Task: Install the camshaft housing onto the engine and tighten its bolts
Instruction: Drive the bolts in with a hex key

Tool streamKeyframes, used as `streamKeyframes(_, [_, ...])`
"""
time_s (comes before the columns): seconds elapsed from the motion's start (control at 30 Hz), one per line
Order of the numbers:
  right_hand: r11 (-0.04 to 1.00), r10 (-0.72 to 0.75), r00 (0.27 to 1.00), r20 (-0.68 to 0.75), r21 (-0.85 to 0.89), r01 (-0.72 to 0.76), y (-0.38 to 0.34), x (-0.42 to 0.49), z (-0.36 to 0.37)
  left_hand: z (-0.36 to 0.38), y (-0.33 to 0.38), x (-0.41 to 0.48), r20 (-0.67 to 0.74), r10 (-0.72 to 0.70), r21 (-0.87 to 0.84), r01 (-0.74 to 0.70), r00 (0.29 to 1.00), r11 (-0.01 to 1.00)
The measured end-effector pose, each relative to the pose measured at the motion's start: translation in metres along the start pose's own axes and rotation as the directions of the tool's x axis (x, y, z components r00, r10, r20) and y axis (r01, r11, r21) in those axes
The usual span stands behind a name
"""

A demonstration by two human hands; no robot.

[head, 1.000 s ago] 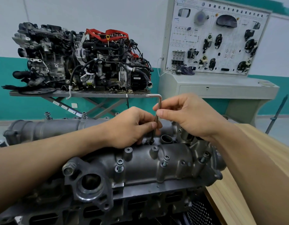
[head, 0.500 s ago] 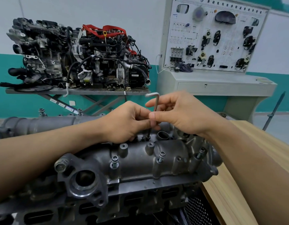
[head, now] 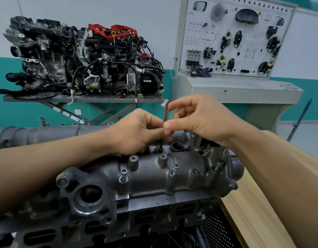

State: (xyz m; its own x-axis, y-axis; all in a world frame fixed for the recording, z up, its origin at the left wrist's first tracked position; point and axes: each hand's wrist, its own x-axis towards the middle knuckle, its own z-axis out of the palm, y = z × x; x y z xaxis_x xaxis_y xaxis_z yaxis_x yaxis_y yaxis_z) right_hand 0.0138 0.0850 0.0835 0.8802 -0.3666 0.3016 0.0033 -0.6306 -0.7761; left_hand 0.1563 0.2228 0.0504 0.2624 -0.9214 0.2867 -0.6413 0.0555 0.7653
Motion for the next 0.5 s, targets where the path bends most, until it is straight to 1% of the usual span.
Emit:
streamKeyframes(0.07, [0.999,-0.030,0.997,0.064,0.024,0.028,0.000,0.000,-0.002,0.000,0.000,0.000,0.025,0.004,0.034,-0.005,1.000,0.999])
streamKeyframes(0.13, [0.998,-0.056,0.991,0.122,0.000,0.056,-0.001,0.001,0.000,-0.001,-0.001,0.002,0.025,-0.006,0.081,0.004,1.000,0.997])
streamKeyframes(0.2, [0.999,-0.045,0.992,0.120,-0.008,0.046,-0.002,0.004,0.001,0.001,0.000,0.003,0.065,-0.006,0.116,-0.002,0.998,0.993])
streamKeyframes(0.3, [0.999,-0.028,0.991,0.130,-0.039,0.033,-0.004,0.007,-0.002,0.002,0.003,0.002,0.100,-0.009,0.096,-0.001,0.995,0.995])
streamKeyframes(0.37, [0.996,-0.042,0.988,0.150,-0.071,0.053,-0.006,0.006,-0.003,0.002,0.002,0.002,0.047,0.030,0.090,-0.034,0.998,0.995])
streamKeyframes(0.4, [0.996,-0.052,0.988,0.147,-0.061,0.062,-0.007,0.006,-0.004,0.001,0.001,0.003,0.000,0.044,0.061,-0.044,0.999,0.997])
streamKeyframes(0.5, [0.998,-0.055,0.996,0.072,0.004,0.055,-0.003,0.010,-0.004,-0.002,-0.003,0.004,-0.136,0.039,-0.046,-0.046,0.990,0.998])
